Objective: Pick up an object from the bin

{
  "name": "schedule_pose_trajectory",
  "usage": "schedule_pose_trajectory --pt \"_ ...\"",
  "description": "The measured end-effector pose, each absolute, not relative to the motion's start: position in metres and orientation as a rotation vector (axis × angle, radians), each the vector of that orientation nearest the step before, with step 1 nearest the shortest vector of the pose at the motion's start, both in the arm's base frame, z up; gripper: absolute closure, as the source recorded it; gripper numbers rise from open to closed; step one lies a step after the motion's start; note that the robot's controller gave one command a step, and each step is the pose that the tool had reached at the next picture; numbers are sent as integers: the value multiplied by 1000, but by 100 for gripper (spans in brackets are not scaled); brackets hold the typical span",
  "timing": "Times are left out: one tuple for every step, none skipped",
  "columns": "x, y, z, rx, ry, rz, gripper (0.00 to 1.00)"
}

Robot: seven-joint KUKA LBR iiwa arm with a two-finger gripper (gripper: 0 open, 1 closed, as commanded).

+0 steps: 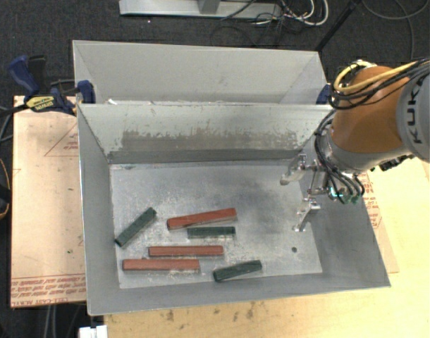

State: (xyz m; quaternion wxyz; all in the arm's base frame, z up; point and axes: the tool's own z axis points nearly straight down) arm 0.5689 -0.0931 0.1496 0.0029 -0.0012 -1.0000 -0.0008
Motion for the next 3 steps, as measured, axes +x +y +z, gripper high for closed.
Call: schedule_pose_trajectory --pt "571 -93 153 0 -3142 -1 0" --pt "600 -49 103 194 -3142 0 0" --pt "593 -26 113 408 -3114 -3 0"
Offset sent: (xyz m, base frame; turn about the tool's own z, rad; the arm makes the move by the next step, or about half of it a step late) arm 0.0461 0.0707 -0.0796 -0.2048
